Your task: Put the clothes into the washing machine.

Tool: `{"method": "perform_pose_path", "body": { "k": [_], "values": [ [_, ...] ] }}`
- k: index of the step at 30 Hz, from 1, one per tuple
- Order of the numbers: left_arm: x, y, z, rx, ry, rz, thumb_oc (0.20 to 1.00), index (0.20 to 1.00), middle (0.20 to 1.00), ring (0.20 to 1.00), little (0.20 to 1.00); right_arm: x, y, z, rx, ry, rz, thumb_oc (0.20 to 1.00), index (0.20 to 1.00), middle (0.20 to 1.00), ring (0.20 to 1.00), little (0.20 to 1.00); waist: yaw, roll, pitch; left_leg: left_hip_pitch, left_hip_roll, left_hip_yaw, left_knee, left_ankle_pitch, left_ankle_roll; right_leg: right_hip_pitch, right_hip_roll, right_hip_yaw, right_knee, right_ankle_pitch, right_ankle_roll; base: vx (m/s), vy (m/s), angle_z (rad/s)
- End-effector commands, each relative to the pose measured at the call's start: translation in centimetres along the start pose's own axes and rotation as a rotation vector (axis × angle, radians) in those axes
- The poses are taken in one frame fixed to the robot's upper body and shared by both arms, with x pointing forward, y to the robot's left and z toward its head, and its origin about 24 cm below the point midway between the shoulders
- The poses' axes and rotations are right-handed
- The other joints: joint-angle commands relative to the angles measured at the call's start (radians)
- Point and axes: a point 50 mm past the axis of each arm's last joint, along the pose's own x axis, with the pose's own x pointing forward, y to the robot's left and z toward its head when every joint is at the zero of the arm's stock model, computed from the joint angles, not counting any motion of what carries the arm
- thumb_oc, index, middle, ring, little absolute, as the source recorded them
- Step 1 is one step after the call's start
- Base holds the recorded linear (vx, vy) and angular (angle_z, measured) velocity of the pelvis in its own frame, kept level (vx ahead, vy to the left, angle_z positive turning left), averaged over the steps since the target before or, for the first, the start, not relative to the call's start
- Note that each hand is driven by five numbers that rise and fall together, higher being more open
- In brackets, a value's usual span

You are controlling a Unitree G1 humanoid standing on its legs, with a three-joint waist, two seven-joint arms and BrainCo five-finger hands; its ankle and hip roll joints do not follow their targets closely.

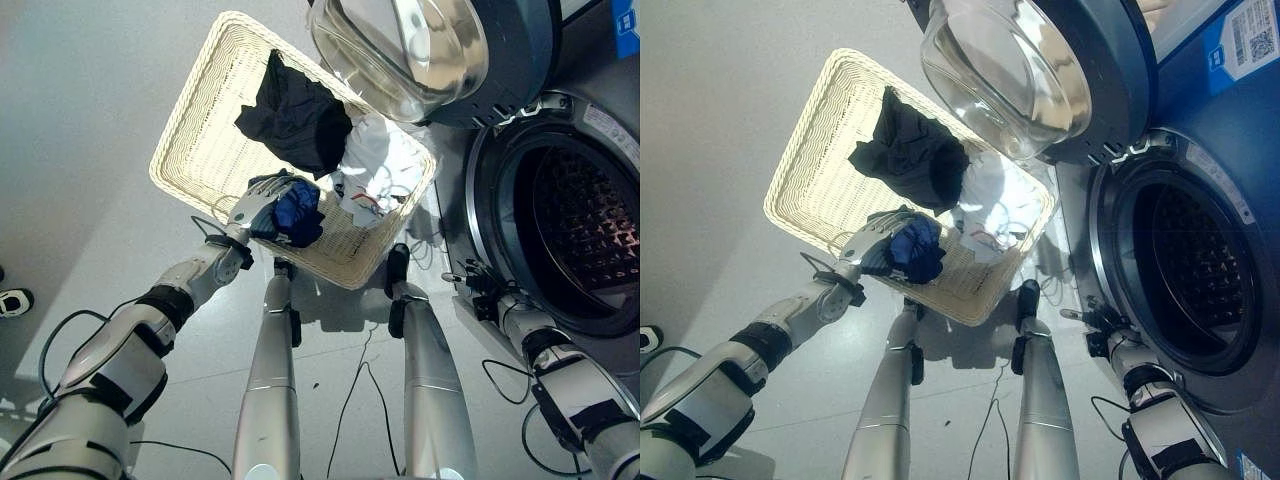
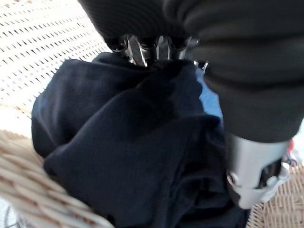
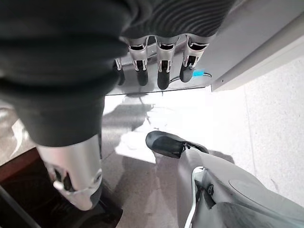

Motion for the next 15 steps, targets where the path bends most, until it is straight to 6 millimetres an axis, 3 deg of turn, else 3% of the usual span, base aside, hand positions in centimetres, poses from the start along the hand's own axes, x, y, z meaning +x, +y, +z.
{"method": "perform_pose_path", "body": {
  "k": [1, 8, 15],
  "values": [
    [0.7, 1.4, -0.9, 0.006, 0.058, 0.011, 1.0, 1.0, 1.0, 1.0, 1.0, -0.2, -0.6, 0.2, -0.017, -0.034, -0.003, 1.0, 1.0, 1.0, 1.0, 1.0, -0.001, -0.047, -0.017, -0.029, -0.092, 0.015, 0.154, -0.107, 0.074, 0.026, 0.075, -0.011, -0.236, 0.249, 0.03, 0.0, 0.0, 0.0],
    [0.3, 0.6, -3.6, 0.133, 0.248, -0.082, 1.0, 1.0, 1.0, 1.0, 1.0, 0.1, 0.4, 1.5, -0.021, -0.077, 0.015, 1.0, 1.0, 1.0, 1.0, 1.0, -0.017, -0.061, -0.017, -0.038, -0.092, 0.016, 0.149, -0.101, 0.071, 0.019, 0.082, -0.008, -0.251, 0.262, 0.029, 0.0, 0.0, 0.0],
    [-0.4, -0.4, -4.8, 0.195, 0.343, -0.179, 1.0, 1.0, 1.0, 1.0, 1.0, 0.2, 0.9, 1.9, -0.023, -0.086, 0.023, 1.0, 1.0, 1.0, 1.0, 1.0, -0.024, -0.07, -0.017, -0.037, -0.09, 0.017, 0.144, -0.096, 0.068, 0.02, 0.084, -0.006, -0.256, 0.264, 0.027, 0.0, 0.0, -0.01]
  ]
}}
